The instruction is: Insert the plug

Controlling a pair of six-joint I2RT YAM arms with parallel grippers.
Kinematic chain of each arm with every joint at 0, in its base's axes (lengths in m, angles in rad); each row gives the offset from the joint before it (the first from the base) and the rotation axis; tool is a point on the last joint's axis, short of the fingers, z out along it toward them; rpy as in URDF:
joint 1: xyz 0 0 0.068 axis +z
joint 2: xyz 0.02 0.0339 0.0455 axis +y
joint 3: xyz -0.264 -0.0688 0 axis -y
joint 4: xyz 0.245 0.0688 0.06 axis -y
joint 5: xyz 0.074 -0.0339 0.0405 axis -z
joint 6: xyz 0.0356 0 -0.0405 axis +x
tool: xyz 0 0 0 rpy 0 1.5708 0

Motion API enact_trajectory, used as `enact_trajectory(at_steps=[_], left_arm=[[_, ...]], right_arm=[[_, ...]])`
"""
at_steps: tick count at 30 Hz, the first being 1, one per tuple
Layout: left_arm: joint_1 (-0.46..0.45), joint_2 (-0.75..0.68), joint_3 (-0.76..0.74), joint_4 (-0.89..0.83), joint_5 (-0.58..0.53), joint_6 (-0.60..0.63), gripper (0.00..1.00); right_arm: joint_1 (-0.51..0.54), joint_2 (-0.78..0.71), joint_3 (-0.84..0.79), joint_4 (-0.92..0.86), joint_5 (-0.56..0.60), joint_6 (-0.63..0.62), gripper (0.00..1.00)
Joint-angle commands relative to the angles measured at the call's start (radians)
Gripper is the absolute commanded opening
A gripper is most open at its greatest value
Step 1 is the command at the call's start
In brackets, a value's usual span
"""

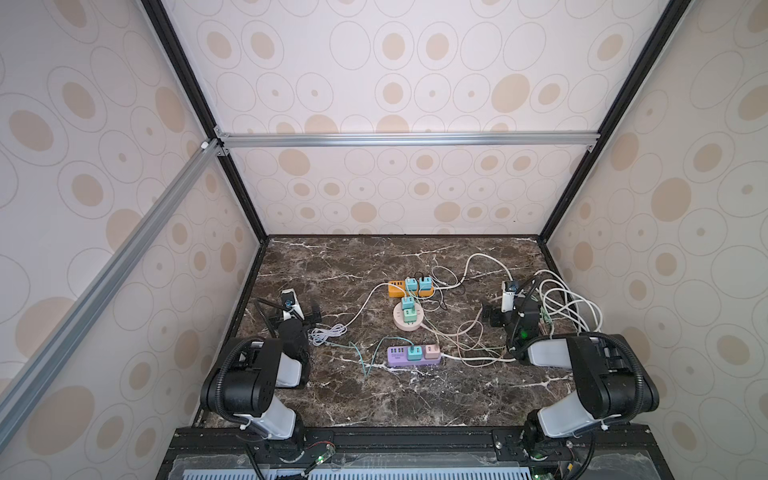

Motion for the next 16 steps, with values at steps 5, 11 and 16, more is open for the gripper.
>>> enact_trajectory(at_steps=[5, 11, 16], left_arm=[[-0.007, 0.005, 0.005, 0.040, -0.006, 0.025, 0.98], [-0.012, 0.010, 0.024, 0.011, -0.012, 0.032, 0.98], [-0.013, 0.005, 0.009, 0.033, -0.003, 0.036, 0.98]], right_arm=[[-0.005, -0.003, 0.015, 0.002, -0.006, -0.014, 1.00], [-0.006, -0.003, 0.016, 0.002, -0.006, -0.014, 1.00], [-0.005, -0.004, 0.015, 0.002, -0.006, -0.014, 1.00]])
